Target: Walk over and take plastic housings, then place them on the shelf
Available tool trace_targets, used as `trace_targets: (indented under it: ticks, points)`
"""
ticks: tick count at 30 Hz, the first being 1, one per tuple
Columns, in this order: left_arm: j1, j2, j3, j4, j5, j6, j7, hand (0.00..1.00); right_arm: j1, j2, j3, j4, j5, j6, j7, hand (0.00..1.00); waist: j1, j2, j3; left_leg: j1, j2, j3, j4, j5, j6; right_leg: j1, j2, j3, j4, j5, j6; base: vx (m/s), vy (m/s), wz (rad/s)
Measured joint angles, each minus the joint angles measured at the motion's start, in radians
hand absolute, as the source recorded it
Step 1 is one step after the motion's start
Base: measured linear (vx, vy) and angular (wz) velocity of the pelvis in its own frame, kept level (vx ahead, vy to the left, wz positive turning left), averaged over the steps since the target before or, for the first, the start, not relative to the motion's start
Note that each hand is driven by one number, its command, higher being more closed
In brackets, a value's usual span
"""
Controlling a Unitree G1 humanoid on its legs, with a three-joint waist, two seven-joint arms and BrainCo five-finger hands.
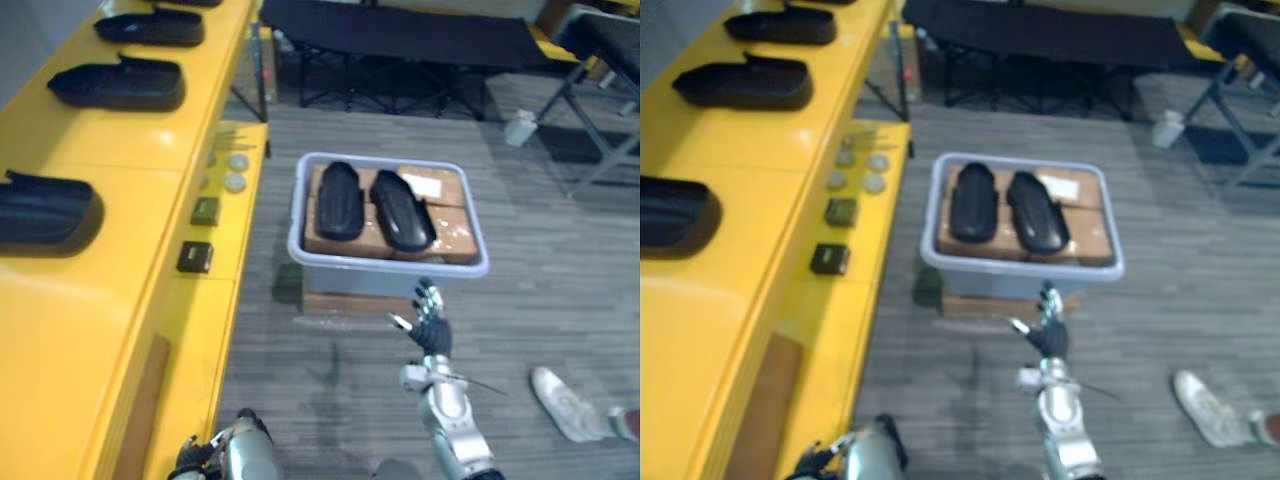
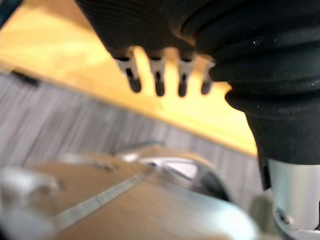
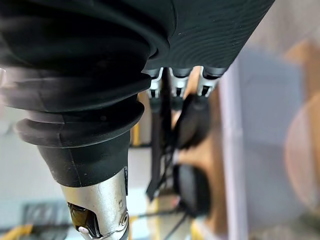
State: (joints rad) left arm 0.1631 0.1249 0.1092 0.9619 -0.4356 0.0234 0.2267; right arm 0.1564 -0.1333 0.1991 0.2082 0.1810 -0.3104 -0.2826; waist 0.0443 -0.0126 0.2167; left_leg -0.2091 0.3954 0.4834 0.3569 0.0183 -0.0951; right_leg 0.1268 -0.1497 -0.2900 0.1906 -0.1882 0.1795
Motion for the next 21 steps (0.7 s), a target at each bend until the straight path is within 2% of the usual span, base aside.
trace_targets:
  ticks: [1,2,4,5,6,7,8,9,11,12,15,17,18,21]
  points:
    - [0.046,-0.027,0.004,-0.007,0.010,-0.002,-0.009,0.00,0.033,-0.003,-0.023,0.003,0.000,0.003,0.002,0.00,-0.005,0.017,-0.012,0.006,-0.001,-0.039,-0.015,0.034,-0.013,-0.006,0.008,0.005,0.007,-0.001,-0.017,-0.22,-0.113,-0.38]
    - [0.089,-0.055,0.027,-0.031,0.019,-0.015,-0.013,0.00,0.056,-0.004,-0.051,0.003,0.000,0.003,0.004,0.00,-0.003,0.013,-0.015,-0.004,-0.014,-0.104,0.012,0.026,-0.005,-0.033,-0.004,0.023,0.016,-0.012,-0.039,-0.23,-0.064,-0.58]
    - [0.136,-0.069,0.025,-0.033,0.047,-0.023,-0.011,0.00,0.058,-0.005,-0.086,0.006,0.010,0.004,0.006,0.00,0.000,0.026,-0.016,-0.029,-0.054,-0.207,0.144,-0.060,0.004,-0.074,-0.025,0.067,0.040,-0.013,-0.045,-0.17,0.070,-0.74]
    - [0.164,-0.079,0.017,-0.032,0.057,-0.024,-0.011,0.00,0.056,-0.006,-0.104,0.005,0.026,0.004,0.018,0.00,0.000,0.029,-0.018,-0.033,-0.105,-0.245,0.236,-0.140,0.001,-0.115,-0.042,0.112,0.051,-0.004,-0.041,-0.17,0.147,-0.83]
    - [0.185,-0.083,-0.001,-0.030,0.057,-0.024,-0.013,0.00,0.059,-0.006,-0.116,0.004,0.043,0.003,0.031,0.00,-0.002,0.031,-0.019,-0.016,-0.149,-0.257,0.235,-0.206,-0.001,-0.155,-0.051,0.141,0.067,0.003,-0.039,-0.17,0.220,-0.71]
    - [0.189,-0.083,-0.004,-0.026,0.062,-0.023,-0.014,0.00,0.065,-0.005,-0.124,0.002,0.043,0.004,0.043,0.00,-0.004,0.033,-0.020,0.001,-0.158,-0.257,0.191,-0.237,-0.005,-0.175,-0.053,0.148,0.077,0.006,-0.034,-0.12,0.220,-0.36]
    - [0.182,-0.071,0.000,-0.013,0.074,-0.024,-0.019,0.00,0.071,-0.002,-0.134,0.000,0.045,0.008,0.061,0.00,-0.002,0.029,-0.018,0.022,-0.184,-0.264,0.118,-0.275,-0.027,-0.201,-0.064,0.155,0.100,0.012,-0.021,-0.11,0.223,0.00]
    - [0.164,-0.046,-0.001,-0.001,0.096,-0.024,-0.017,0.00,0.083,0.017,-0.133,-0.009,0.045,0.012,0.076,0.00,-0.005,-0.001,-0.007,0.027,-0.214,-0.260,0.096,-0.261,-0.014,-0.197,-0.090,0.153,0.089,0.030,-0.009,-0.06,0.134,0.09]
    - [0.145,-0.013,-0.001,-0.001,0.119,-0.032,-0.018,0.00,0.087,0.031,-0.110,-0.013,0.050,0.012,0.100,0.00,-0.004,-0.016,-0.003,0.021,-0.235,-0.261,0.106,-0.264,-0.004,-0.178,-0.105,0.149,0.053,0.057,0.015,-0.04,0.133,0.14]
    - [0.126,-0.006,-0.002,-0.011,0.139,-0.050,-0.018,0.00,0.086,0.032,-0.096,-0.023,0.076,0.012,0.115,0.00,-0.005,-0.027,-0.010,0.014,-0.243,-0.266,0.107,-0.264,-0.001,-0.167,-0.111,0.136,0.024,0.074,0.018,-0.03,0.150,0.14]
    - [0.087,-0.007,-0.023,-0.071,0.173,-0.111,-0.032,0.00,0.057,0.032,-0.075,-0.048,0.081,0.005,0.131,0.00,-0.005,-0.031,-0.013,-0.011,-0.248,-0.277,0.107,-0.259,0.006,-0.158,-0.108,0.112,-0.037,0.115,0.017,-0.03,0.063,0.08]
    - [0.064,-0.002,-0.047,-0.095,0.191,-0.124,-0.030,0.00,0.033,0.029,-0.057,-0.048,0.083,0.003,0.131,0.00,-0.004,-0.030,-0.014,-0.019,-0.250,-0.281,0.109,-0.258,0.008,-0.157,-0.106,0.108,-0.053,0.126,0.018,0.00,0.000,0.00]
    - [0.057,-0.004,-0.054,-0.108,0.204,-0.124,-0.023,0.00,0.020,0.029,-0.037,-0.045,0.085,0.003,0.130,0.00,-0.003,-0.021,-0.009,-0.020,-0.253,-0.283,0.112,-0.259,0.008,-0.155,-0.105,0.108,-0.064,0.131,0.017,0.00,0.000,0.00]
    - [0.039,-0.010,-0.055,-0.122,0.201,-0.111,-0.007,0.00,0.015,0.030,-0.007,-0.037,0.122,0.004,0.126,0.00,0.001,-0.006,-0.003,-0.021,-0.265,-0.323,0.123,-0.285,0.002,-0.129,-0.094,0.102,-0.090,0.148,0.007,0.05,0.030,0.02]
